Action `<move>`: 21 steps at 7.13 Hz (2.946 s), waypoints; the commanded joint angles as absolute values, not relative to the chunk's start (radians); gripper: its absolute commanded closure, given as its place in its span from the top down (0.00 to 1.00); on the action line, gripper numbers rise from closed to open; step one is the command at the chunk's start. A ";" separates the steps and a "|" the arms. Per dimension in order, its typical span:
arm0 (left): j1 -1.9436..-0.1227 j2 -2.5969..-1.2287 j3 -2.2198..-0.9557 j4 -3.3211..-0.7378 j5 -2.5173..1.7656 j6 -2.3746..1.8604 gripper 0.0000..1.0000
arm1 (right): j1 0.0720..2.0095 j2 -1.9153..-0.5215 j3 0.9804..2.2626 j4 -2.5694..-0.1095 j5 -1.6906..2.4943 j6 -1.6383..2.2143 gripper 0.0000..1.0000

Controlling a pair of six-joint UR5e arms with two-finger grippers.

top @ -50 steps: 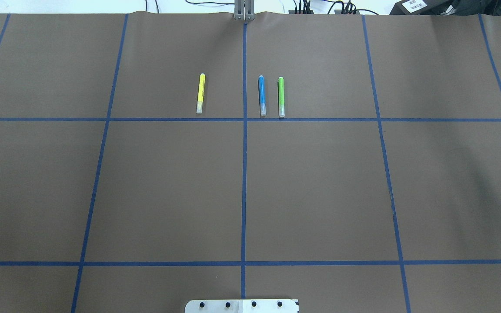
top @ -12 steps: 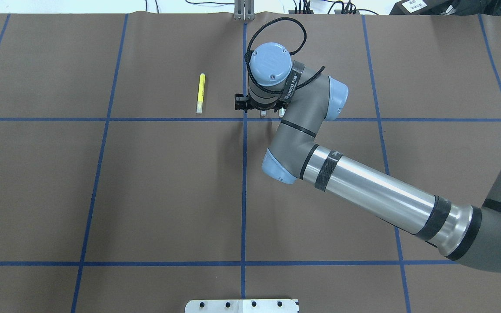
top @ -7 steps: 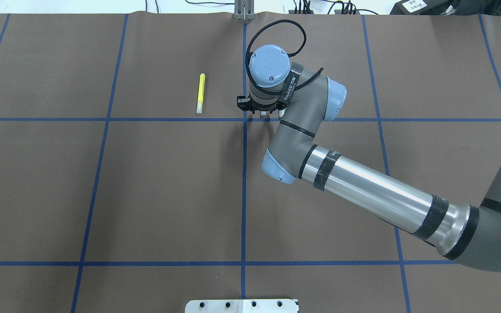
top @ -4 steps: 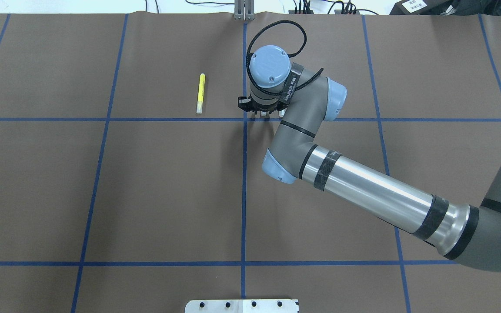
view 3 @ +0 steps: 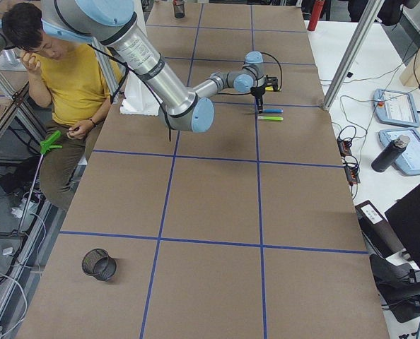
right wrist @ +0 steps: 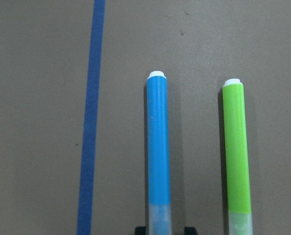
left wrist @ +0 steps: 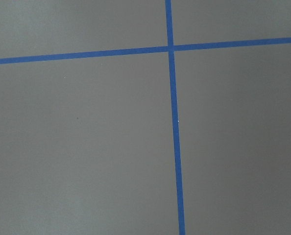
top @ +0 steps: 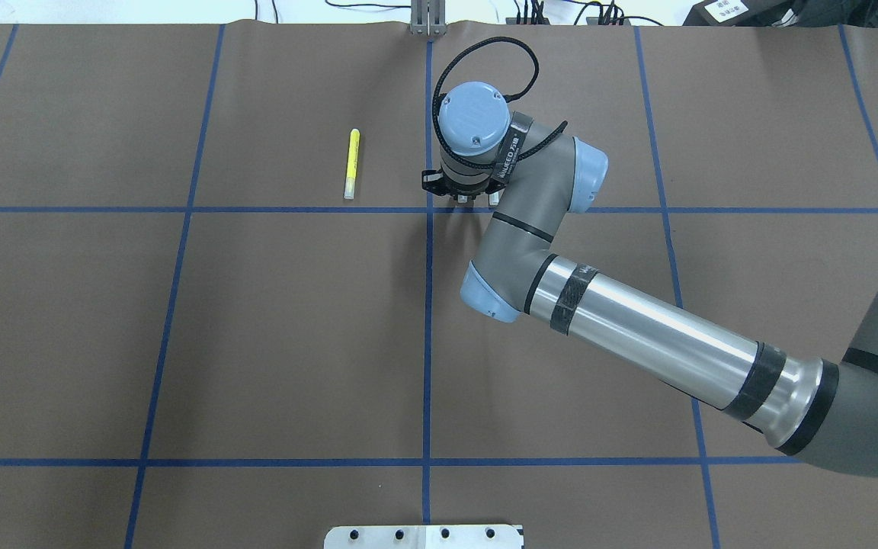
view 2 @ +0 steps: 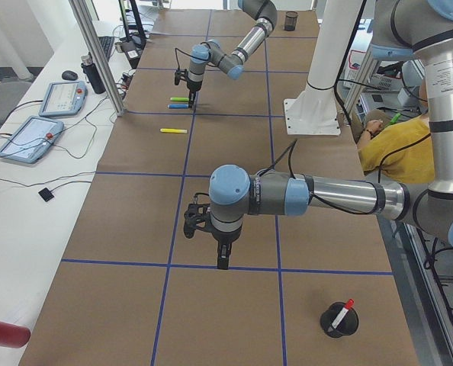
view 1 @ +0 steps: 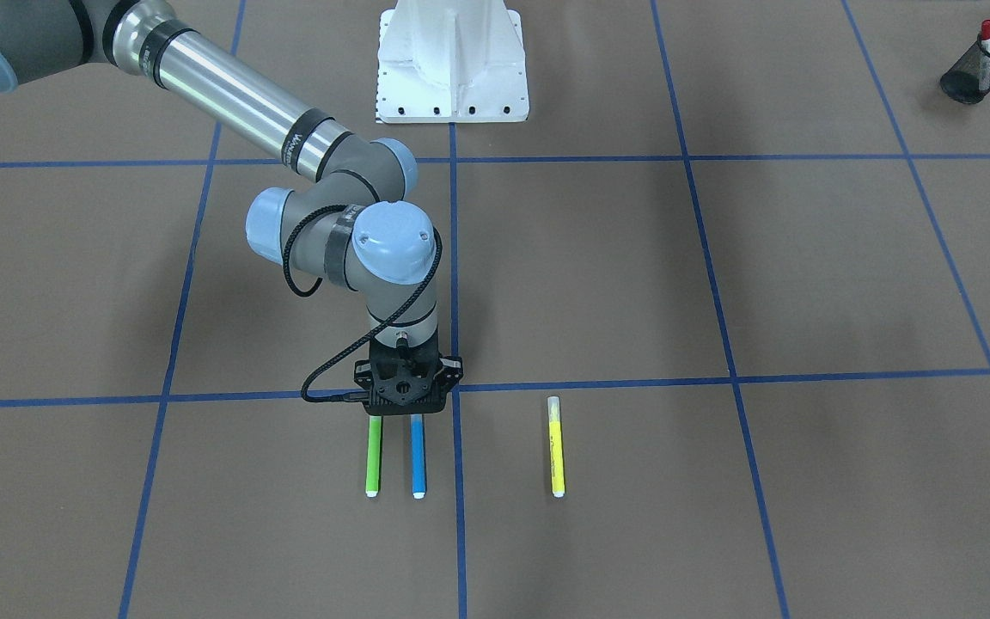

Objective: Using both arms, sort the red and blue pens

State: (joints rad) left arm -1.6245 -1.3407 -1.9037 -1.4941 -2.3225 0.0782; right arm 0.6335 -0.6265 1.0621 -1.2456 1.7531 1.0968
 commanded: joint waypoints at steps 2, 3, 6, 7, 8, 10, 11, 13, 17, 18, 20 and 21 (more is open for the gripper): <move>-1.624 -1.341 -1.904 -1.494 -2.322 0.078 1.00 | 0.634 -0.624 1.057 -1.246 1.750 1.095 0.36; -1.624 -1.341 -1.904 -1.494 -2.322 0.078 1.00 | 0.634 -0.623 1.057 -1.246 1.750 1.094 0.35; -1.624 -1.341 -1.904 -1.494 -2.322 0.078 1.00 | 0.632 -0.621 1.055 -1.247 1.750 1.092 0.33; -1.624 -1.341 -1.904 -1.494 -2.322 0.078 1.00 | 0.630 -0.621 1.055 -1.247 1.750 1.091 0.32; -1.624 -1.341 -1.902 -1.494 -2.322 0.078 1.00 | 0.630 -0.621 1.054 -1.247 1.750 1.091 0.30; -1.624 -1.341 -1.902 -1.494 -2.322 0.080 1.00 | 0.629 -0.621 1.052 -1.247 1.749 1.089 0.30; -1.624 -1.341 -1.902 -1.494 -2.322 0.080 1.00 | 0.629 -0.621 1.052 -1.247 1.750 1.083 0.30; -1.624 -1.341 -1.902 -1.494 -2.322 0.080 1.00 | 0.629 -0.621 1.052 -1.247 1.749 1.081 0.28; -1.624 -1.341 -1.904 -1.494 -2.322 0.080 1.00 | 0.632 -0.620 1.052 -1.247 1.750 1.063 0.00; -1.624 -1.341 -1.904 -1.494 -2.322 0.080 1.00 | 0.638 -0.603 1.052 -1.249 1.750 1.046 0.00; -1.624 -1.341 -1.904 -1.494 -2.322 0.080 1.00 | 0.661 -0.566 1.055 -1.250 1.752 1.040 0.00; -1.624 -1.341 -1.904 -1.494 -2.324 0.080 1.00 | 0.675 -0.548 1.061 -1.256 1.755 1.040 0.00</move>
